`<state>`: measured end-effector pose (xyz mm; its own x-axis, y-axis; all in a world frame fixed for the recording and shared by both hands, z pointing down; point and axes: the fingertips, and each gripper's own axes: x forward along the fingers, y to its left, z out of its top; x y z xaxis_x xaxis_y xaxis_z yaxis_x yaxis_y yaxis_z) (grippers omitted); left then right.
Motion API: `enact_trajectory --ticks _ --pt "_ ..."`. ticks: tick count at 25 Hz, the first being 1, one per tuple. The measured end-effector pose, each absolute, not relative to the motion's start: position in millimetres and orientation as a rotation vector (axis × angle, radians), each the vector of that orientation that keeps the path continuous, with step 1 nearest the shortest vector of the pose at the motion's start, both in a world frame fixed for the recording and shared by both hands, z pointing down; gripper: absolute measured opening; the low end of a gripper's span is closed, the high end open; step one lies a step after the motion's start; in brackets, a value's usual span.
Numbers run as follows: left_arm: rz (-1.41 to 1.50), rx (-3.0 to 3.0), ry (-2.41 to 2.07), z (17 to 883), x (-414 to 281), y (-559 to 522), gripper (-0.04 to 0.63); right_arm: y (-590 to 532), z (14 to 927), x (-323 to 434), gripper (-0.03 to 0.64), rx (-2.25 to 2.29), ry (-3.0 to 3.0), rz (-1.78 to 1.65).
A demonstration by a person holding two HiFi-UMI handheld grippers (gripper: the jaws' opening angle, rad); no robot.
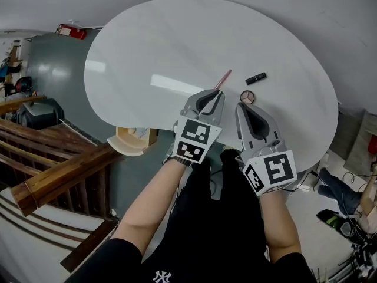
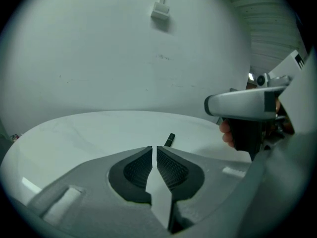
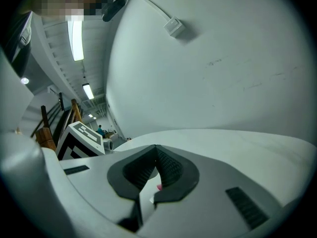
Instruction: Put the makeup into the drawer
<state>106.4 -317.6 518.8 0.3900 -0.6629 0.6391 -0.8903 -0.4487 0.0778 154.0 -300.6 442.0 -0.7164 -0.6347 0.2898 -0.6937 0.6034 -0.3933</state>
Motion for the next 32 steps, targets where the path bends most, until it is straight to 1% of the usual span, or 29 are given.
enact_trajectory --ticks 3,7,10,19,26,32 --pt "0.810 2.227 -1.327 537 102 -323 0.015 -304 452 153 0.015 1.131 -2.698 0.764" --pt "0.889 2.227 -1.317 558 100 -337 0.051 -314 468 155 0.015 1.137 -2.689 0.774" --pt "0.924 2.224 -1.307 565 98 -340 0.057 -317 474 153 0.015 1.141 -2.678 0.783" --pt "0.996 2.172 -1.279 599 95 -349 0.057 -331 499 155 0.015 1.145 -2.644 0.811" --pt "1.103 2.126 -1.228 614 94 -353 0.057 -335 503 151 0.015 1.125 -2.644 0.780" --pt "1.130 2.097 -1.209 626 97 -353 0.057 -340 509 157 0.015 1.132 -2.639 0.794"
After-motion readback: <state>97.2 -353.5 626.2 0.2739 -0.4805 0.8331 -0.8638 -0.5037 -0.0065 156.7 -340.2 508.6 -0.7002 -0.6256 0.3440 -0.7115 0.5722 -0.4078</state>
